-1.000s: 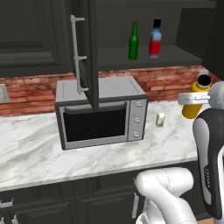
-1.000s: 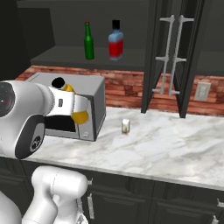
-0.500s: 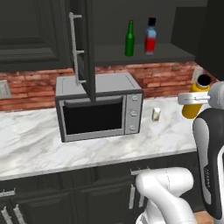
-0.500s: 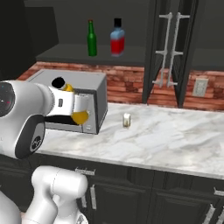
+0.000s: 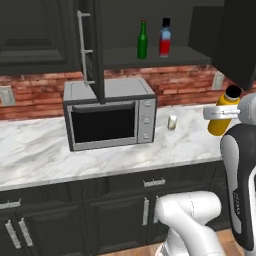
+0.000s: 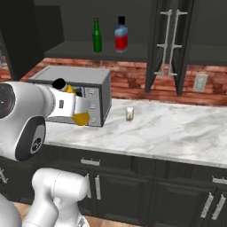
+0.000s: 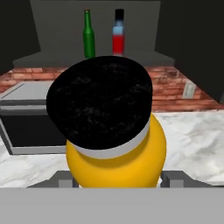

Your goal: Sort all alcoholic drinks to one cabinet, and non-alcoholic drinks to the other.

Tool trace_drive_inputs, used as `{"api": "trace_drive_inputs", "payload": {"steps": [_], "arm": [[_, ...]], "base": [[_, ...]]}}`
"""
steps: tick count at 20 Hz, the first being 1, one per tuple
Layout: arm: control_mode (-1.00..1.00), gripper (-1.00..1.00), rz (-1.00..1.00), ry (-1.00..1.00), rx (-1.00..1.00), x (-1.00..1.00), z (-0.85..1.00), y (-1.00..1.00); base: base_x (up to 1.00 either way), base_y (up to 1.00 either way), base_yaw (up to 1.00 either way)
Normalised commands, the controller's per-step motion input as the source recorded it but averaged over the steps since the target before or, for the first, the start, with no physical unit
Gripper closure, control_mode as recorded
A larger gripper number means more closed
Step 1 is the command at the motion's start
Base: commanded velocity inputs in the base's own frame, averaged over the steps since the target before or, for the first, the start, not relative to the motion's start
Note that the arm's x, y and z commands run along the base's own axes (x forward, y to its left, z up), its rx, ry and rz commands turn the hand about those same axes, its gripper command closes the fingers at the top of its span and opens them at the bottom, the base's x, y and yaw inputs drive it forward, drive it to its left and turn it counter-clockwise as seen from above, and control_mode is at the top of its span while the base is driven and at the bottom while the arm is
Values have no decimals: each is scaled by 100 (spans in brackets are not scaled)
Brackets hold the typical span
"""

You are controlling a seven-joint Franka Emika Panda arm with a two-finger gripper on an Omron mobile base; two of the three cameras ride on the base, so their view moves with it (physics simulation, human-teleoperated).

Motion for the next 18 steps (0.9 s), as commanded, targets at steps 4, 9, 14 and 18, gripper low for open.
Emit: {"api": "trace_drive_inputs", "payload": {"steps": [4, 9, 14, 18], "arm": [[100, 100, 0, 0, 0, 0, 0, 0], [100, 100, 0, 0, 0, 0, 0, 0], [100, 100, 0, 0, 0, 0, 0, 0], [100, 100, 0, 0, 0, 0, 0, 0]], "base": [[-50, -27, 0], [-48, -32, 0], [-20, -40, 0], [-3, -44, 0]]}}
